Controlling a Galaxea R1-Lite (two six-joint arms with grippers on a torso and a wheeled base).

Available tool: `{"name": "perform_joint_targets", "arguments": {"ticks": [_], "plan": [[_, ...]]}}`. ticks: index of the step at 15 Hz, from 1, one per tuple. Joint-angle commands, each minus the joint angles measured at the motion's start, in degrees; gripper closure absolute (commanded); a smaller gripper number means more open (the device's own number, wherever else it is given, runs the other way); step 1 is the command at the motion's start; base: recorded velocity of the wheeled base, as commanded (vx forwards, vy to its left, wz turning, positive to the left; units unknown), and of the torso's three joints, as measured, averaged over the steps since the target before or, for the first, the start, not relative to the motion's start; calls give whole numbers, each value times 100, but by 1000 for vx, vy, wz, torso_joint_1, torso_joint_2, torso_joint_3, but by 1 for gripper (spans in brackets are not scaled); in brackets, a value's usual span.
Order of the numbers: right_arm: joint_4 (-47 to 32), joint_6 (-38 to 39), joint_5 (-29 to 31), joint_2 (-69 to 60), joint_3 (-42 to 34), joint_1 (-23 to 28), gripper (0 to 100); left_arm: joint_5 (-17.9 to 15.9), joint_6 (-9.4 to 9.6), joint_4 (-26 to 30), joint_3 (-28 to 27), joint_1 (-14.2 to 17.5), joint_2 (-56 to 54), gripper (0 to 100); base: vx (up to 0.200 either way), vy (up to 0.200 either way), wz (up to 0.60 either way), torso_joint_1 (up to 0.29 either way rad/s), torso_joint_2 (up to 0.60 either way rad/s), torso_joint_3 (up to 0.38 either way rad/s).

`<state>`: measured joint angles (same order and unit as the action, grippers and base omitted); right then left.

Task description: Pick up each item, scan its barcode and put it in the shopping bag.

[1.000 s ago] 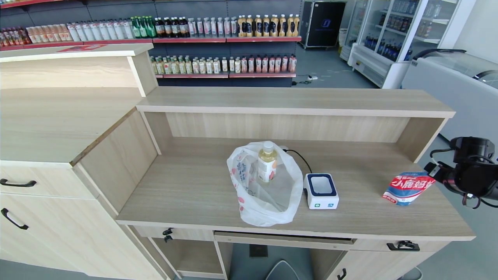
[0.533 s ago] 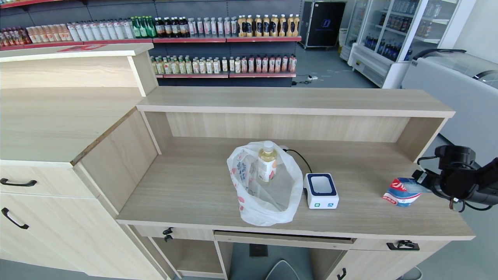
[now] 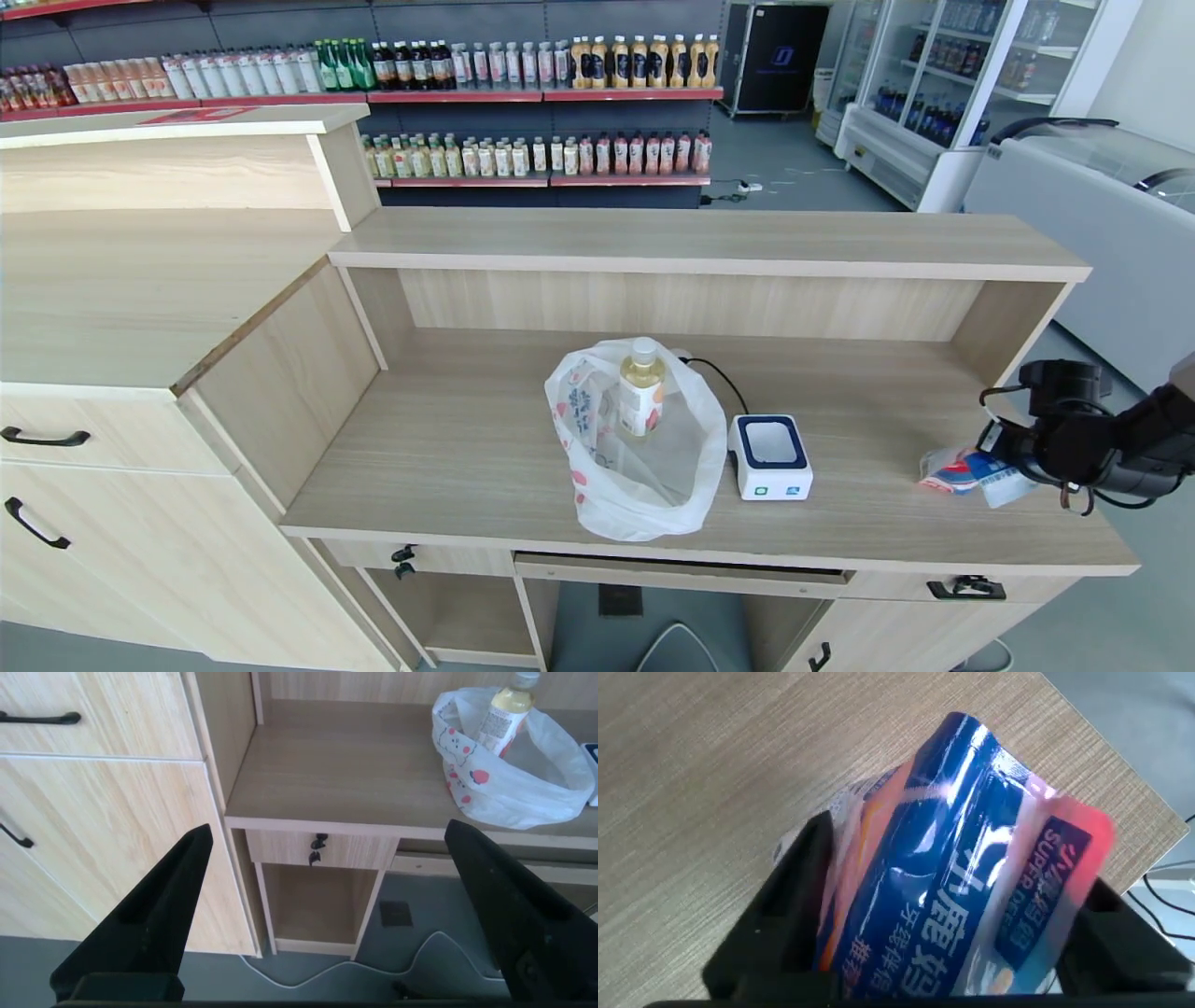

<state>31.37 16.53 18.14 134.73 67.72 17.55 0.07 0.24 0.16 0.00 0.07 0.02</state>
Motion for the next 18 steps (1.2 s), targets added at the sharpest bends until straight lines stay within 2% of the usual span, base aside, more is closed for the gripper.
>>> {"name": "perform_joint_targets", "arguments": {"ticks": [1,4,8,10,12,14,16,17,18], "plan": [[-17,-80,5,36,-13,-6,100,1,2,2,0,1,-2,0,0,0,0,0,0,0],[10,-598,84,-26,-110,-6,100,1,2,2,0,1,-2,0,0,0,0,0,0,0],[54,-748,128,-175,-338,-15,100,1,2,2,0,1,-2,0,0,0,0,0,0,0],[555,-704,-30,-492,-453,-86,100,1,2,2,0,1,-2,0,0,0,0,0,0,0],[1214,-686,-1111,-1124,-620,-121,100,1,2,2,0,1,-2,0,0,0,0,0,0,0],[1319,-598,-2122,-1792,-795,-112,100,1,-7,2,0,1,-2,0,0,0,0,0,0,0],[1328,122,-3809,-2865,-1077,-112,100,1,2,2,0,1,-2,0,0,0,0,0,0,0],[1355,281,-4205,-3111,-1138,-112,100,1,2,2,0,1,-2,0,0,0,0,0,0,0],[1627,729,-5075,-3621,-1270,-103,100,1,2,2,0,1,-2,0,0,0,0,0,0,0]]}}
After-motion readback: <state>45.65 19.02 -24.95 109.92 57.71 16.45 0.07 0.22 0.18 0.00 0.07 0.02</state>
